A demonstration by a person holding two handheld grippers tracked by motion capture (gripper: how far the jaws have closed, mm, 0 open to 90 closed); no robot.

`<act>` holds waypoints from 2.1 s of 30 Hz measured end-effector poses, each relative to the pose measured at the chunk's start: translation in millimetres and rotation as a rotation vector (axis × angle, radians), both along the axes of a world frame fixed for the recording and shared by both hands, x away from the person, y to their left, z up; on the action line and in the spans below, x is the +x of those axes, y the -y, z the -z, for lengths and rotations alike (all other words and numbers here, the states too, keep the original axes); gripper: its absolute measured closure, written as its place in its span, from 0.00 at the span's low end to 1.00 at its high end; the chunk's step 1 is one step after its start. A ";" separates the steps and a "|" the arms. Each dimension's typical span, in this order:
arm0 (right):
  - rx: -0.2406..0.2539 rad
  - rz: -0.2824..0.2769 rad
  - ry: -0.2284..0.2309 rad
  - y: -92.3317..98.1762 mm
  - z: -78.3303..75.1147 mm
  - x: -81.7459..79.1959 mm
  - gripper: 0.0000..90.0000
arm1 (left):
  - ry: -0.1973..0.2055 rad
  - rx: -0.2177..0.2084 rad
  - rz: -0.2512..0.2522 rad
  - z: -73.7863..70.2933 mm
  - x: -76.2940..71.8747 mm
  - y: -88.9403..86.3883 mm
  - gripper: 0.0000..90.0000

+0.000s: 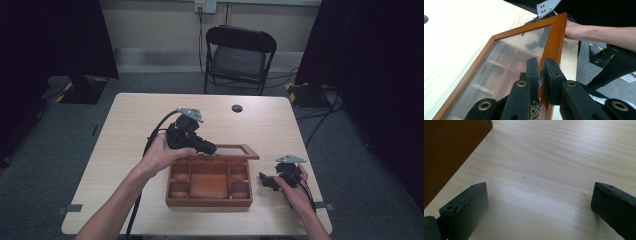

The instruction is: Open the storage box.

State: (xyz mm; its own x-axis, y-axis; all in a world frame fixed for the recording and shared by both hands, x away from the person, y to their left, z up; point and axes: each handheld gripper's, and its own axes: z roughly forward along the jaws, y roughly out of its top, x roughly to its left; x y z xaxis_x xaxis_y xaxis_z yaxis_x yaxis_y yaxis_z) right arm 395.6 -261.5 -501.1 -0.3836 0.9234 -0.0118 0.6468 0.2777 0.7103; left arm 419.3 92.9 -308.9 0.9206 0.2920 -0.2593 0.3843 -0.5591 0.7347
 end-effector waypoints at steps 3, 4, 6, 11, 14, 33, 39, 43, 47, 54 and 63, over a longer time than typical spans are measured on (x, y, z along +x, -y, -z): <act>0.000 0.000 0.000 0.0 0.0 0.0 0.01 | 0.012 0.014 0.002 -0.8 -0.3 1.5 0.92; -0.001 -0.001 0.002 0.1 0.1 0.1 0.01 | 0.008 0.011 0.001 -0.2 -0.7 1.5 0.92; -0.001 0.001 0.000 -0.1 -0.1 -0.1 0.01 | 0.013 0.008 0.000 0.4 -1.6 2.0 0.92; -0.002 0.000 0.002 0.1 0.0 0.1 0.01 | 0.032 0.018 0.009 1.5 -3.1 2.4 0.92; -0.001 -0.001 0.002 0.1 0.0 0.1 0.01 | 0.032 0.020 0.009 1.7 -4.0 2.5 0.92; 0.000 0.000 0.000 0.0 0.0 0.0 0.01 | 0.023 0.004 0.000 3.0 -4.4 2.8 0.92; -0.001 -0.001 0.002 0.0 0.0 0.1 0.01 | 0.022 0.004 0.004 3.2 -4.2 2.7 0.92; -0.002 0.000 0.002 0.1 0.0 0.1 0.01 | 0.023 0.006 0.003 3.1 -4.5 2.7 0.92; -0.001 -0.001 0.002 0.1 0.1 0.1 0.01 | 0.032 0.018 0.016 2.8 -3.8 2.3 0.92; -0.001 -0.001 0.002 0.1 0.0 0.1 0.01 | 0.029 0.011 0.004 2.8 -4.5 2.5 0.92; -0.001 -0.001 0.002 0.1 0.0 0.1 0.01 | 0.028 0.011 0.003 2.8 -4.6 2.5 0.92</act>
